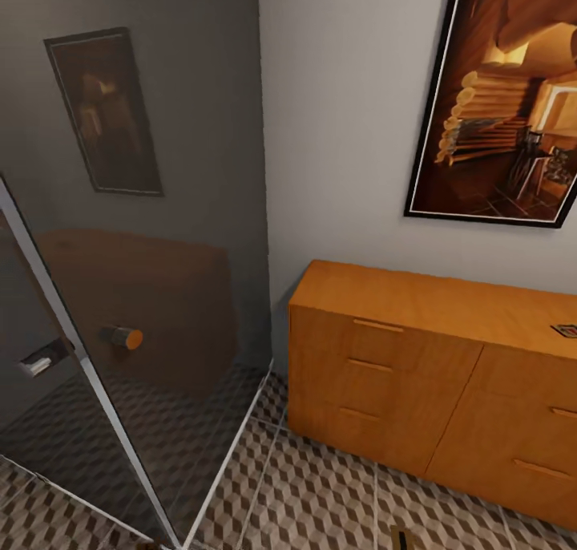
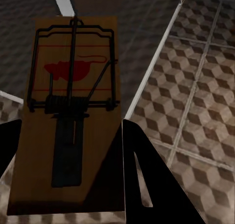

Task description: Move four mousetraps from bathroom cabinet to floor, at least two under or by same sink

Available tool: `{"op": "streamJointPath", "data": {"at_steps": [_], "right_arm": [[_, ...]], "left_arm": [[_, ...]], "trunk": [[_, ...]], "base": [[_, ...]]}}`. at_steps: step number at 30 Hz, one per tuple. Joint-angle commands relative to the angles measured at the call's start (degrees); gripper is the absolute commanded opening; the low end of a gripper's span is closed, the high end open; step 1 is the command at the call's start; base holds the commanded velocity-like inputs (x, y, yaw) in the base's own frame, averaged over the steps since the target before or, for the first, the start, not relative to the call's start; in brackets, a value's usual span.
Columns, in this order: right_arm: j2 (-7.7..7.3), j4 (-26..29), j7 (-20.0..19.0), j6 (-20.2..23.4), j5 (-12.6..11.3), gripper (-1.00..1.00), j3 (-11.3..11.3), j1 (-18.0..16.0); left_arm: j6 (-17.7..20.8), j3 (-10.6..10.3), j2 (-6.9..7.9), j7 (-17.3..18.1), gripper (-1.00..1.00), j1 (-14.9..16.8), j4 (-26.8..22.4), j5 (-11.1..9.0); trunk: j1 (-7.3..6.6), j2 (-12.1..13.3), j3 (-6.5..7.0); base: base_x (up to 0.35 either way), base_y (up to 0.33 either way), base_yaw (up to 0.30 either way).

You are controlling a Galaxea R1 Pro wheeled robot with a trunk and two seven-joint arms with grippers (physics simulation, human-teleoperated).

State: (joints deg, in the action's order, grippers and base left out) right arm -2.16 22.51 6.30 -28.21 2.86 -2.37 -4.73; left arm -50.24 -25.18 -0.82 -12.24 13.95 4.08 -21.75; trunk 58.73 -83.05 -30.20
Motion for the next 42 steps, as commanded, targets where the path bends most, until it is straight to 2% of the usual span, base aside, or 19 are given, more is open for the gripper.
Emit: {"op": "streamJointPath", "data": {"at_steps": [1,42], "right_arm": [[-0.04,0.0,0.6,-0.1,0.3,-1.0,-0.3,0.0],[-0.04,0.0,0.6,-0.1,0.3,-1.0,-0.3,0.0]], "left_arm": [[-0.2,-0.5,-0.06,-0.4,-1.0,0.1,0.2,0.0],[-0.2,-0.5,-0.06,-0.4,-1.0,0.1,0.2,0.0]], "trunk": [[0.0,0.0,-0.06],[0.0,0.0,-0.06]], "base": [[0.0,0.0,0.285],[-0.015,0.0,0.285]]}}
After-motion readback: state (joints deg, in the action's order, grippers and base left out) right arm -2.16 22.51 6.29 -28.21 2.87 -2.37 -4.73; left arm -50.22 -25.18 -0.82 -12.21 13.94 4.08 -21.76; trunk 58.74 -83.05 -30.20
